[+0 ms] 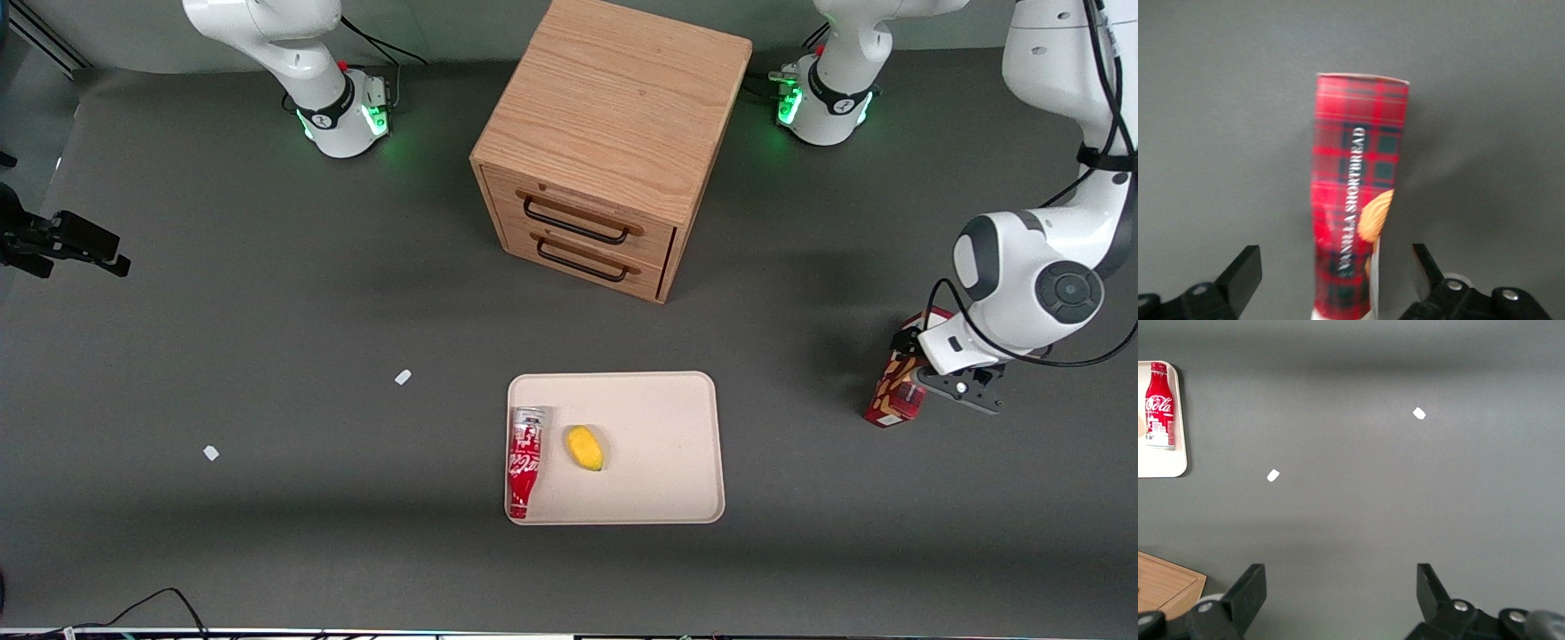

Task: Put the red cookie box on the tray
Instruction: 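Lower the open left gripper over the box and close on it, then lift the held box and carry it over the white tray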

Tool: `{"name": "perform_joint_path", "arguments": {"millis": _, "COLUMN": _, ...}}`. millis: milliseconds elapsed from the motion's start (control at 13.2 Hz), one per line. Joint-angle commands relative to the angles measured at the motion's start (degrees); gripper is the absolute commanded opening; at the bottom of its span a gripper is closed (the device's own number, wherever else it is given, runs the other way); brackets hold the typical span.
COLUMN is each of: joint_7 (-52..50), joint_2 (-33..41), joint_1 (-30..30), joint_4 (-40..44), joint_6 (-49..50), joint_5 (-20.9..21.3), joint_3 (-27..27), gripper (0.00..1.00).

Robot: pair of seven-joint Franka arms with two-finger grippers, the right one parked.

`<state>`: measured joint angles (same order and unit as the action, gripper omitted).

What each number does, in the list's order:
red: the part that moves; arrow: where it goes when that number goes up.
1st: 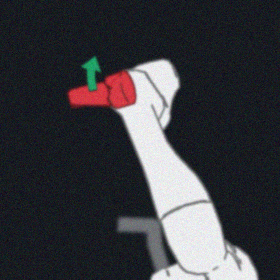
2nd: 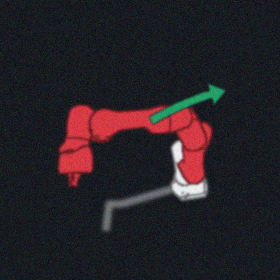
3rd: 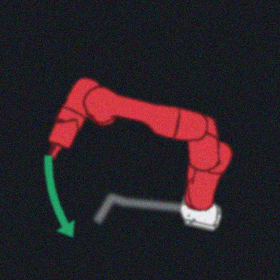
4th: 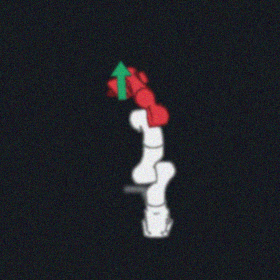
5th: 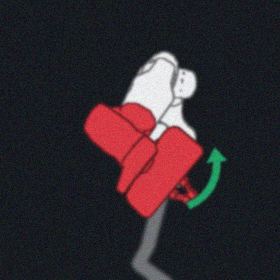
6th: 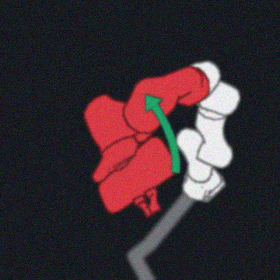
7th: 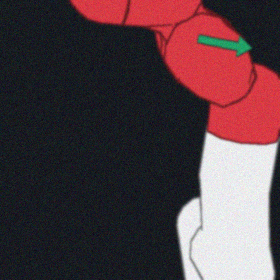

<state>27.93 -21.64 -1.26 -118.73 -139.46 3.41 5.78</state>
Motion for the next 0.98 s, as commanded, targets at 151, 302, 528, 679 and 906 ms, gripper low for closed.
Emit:
{"name": "perform_joint_path", "arguments": {"millis": 151, "joint_7": 0.63, "joint_2": -1.12, "joint_1": -1.29, "joint_4": -0.19, "joint_6": -1.96, "joint_5": 0.55, "joint_3": 0.90, "gripper": 0.71}}
{"name": "perform_joint_path", "arguments": {"millis": 302, "joint_7": 0.63, "joint_2": -1.04, "joint_1": -1.38, "joint_4": -0.02, "joint_6": -1.61, "joint_5": 0.55, "joint_3": 0.99, "gripper": 0.22}}
{"name": "perform_joint_path", "arguments": {"millis": 528, "joint_7": 0.63, "joint_2": -1.12, "joint_1": -1.38, "joint_4": 0.25, "joint_6": -0.55, "joint_5": 0.46, "joint_3": 0.99, "gripper": 0.00}}
{"name": "perform_joint_path", "arguments": {"millis": 679, "joint_7": 0.54, "joint_2": -1.04, "joint_1": -1.29, "joint_4": 0.34, "joint_6": -0.47, "joint_5": -0.15, "joint_3": 0.99, "gripper": 0.00}}
{"name": "perform_joint_path", "arguments": {"millis": 906, "joint_7": 0.19, "joint_2": -0.34, "joint_1": -1.29, "joint_4": 3.13, "joint_6": 3.81, "joint_5": -0.33, "joint_3": 1.07, "gripper": 0.00}}
